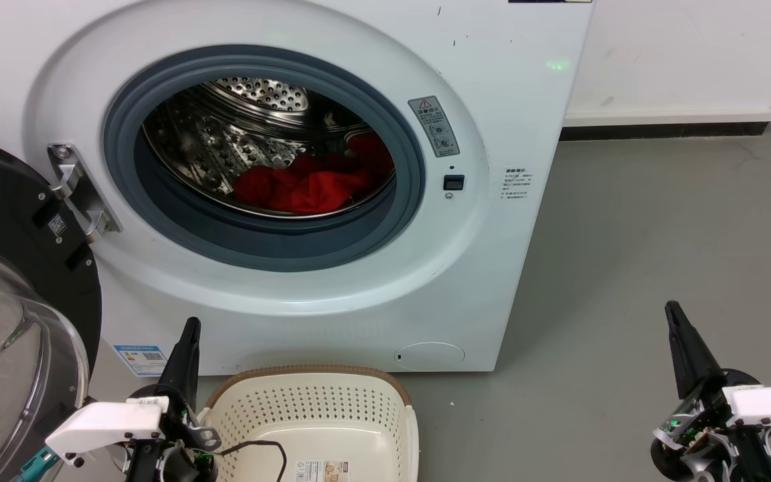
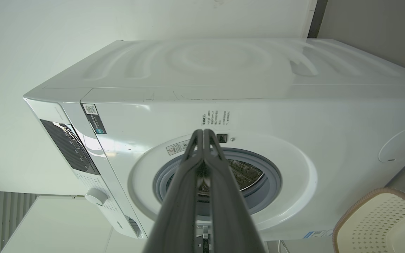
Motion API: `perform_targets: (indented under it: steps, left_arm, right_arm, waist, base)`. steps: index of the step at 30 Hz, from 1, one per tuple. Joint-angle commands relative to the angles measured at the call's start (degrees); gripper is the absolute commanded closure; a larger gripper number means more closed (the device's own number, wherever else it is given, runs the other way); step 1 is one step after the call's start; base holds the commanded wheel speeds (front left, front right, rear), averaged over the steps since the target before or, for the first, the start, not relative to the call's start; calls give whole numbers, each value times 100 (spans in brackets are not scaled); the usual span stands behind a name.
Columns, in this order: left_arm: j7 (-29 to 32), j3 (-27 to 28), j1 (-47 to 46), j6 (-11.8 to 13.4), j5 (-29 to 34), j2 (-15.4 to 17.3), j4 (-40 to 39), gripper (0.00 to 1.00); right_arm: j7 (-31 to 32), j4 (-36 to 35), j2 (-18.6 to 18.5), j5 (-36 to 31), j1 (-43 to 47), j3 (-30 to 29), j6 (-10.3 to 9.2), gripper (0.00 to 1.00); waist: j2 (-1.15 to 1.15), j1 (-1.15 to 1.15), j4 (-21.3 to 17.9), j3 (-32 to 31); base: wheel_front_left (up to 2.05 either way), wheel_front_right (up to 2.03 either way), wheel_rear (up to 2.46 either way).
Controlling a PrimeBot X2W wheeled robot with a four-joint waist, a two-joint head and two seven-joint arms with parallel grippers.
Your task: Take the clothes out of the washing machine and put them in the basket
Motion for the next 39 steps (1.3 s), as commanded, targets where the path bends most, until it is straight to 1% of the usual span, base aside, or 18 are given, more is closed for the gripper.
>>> perform_targets:
  steps: [1, 17, 18, 24, 28, 32, 39]
  left_arm:
    - [23, 13, -45, -26, -8, -6, 2, 100]
    - [23, 13, -45, -26, -8, -6, 2, 100]
    - [0, 0, 0, 0, 0, 0, 0, 0]
    - [-155, -153, -16, 1, 51, -3, -26, 0]
    - [-270, -187, -45, 1, 200, -2, -112, 0]
    - [-380, -200, -67, 0, 570, -2, -238, 0]
    - [-558, -242, -76, -1, 1539, -1, -522, 0]
  right_arm:
    - [3, 8, 14, -28, -69, -1, -2, 100]
    - [3, 8, 15, -27, -69, 0, -2, 100]
    - [0, 0, 0, 0, 0, 0, 0, 0]
    - [-146, -51, 2, -80, 40, 102, 0, 0]
    - [-267, -103, -11, -338, 52, 170, 0, 0]
    - [-376, -205, -12, -858, 60, 183, 0, 0]
    - [-556, -416, -3, -2110, 105, 206, 0, 0]
  waist:
    - [0, 0, 0, 0]
    - [0, 0, 0, 0]
    - [0, 0, 0, 0]
    - [0, 0, -2, 5]
    - [0, 0, -6, 9]
    - [0, 0, -12, 14]
    - [0, 0, -21, 18]
  base:
    - [0, 0, 0]
    - [0, 0, 0]
    - [0, 0, 0]
    - [0, 0, 0]
    - [0, 0, 0]
    - [0, 0, 0]
    - [0, 0, 0]
